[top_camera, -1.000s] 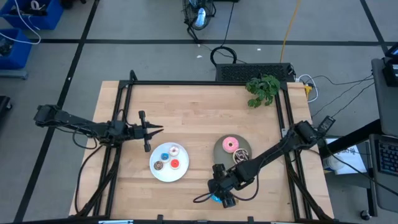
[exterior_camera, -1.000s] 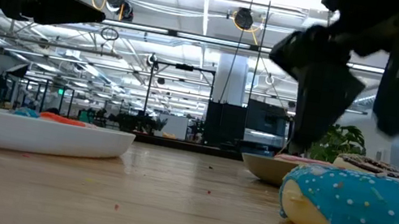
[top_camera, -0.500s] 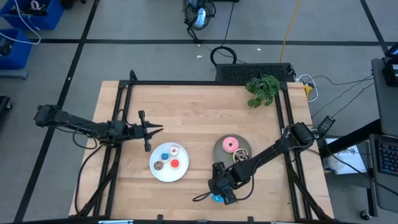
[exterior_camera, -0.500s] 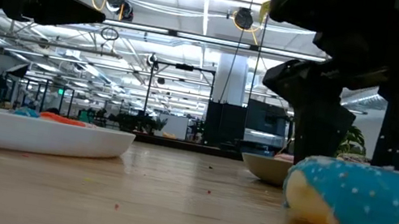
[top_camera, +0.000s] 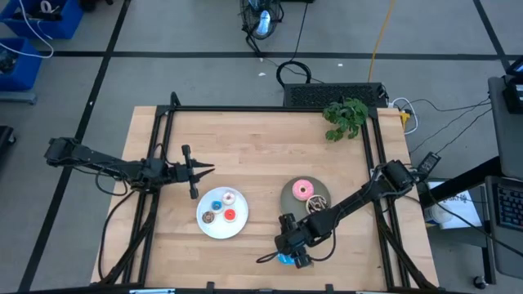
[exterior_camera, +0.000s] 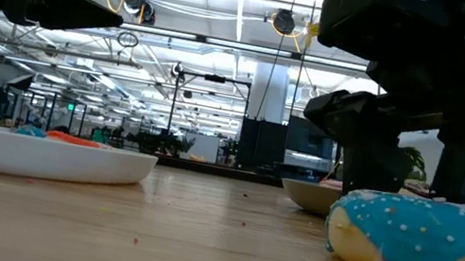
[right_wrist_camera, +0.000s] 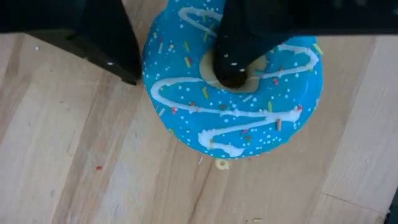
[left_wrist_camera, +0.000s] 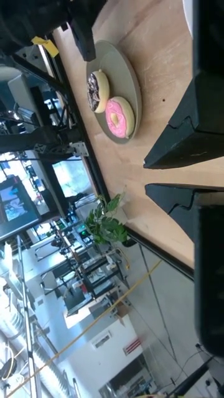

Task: Pick & Place donuts
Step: Put the large blue donut on the gray plate

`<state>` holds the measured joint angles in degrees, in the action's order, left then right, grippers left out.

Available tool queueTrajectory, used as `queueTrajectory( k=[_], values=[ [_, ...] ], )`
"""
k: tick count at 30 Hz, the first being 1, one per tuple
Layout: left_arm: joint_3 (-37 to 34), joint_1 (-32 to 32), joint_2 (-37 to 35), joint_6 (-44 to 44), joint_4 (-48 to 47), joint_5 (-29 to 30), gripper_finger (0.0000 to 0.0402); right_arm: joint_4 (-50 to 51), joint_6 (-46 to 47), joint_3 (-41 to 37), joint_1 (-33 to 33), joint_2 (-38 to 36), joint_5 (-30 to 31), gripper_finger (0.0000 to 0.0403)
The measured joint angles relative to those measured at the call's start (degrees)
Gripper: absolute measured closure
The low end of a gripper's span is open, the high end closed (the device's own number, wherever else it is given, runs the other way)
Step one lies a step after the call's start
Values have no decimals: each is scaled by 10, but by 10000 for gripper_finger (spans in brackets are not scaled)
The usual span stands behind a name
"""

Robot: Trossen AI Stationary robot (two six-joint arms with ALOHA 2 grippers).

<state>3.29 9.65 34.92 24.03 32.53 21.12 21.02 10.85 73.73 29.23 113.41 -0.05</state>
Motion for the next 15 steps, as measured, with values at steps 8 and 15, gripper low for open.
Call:
queueTrajectory(
  k=[8, 15],
  values=[
    [0, 0, 0, 17, -3, 0, 346, -3, 2, 12, 0, 3, -12, 380],
    [0, 0, 0, 18, -7, 0, 346, 59, 8, 55, 1, -14, -13, 375]
  ],
)
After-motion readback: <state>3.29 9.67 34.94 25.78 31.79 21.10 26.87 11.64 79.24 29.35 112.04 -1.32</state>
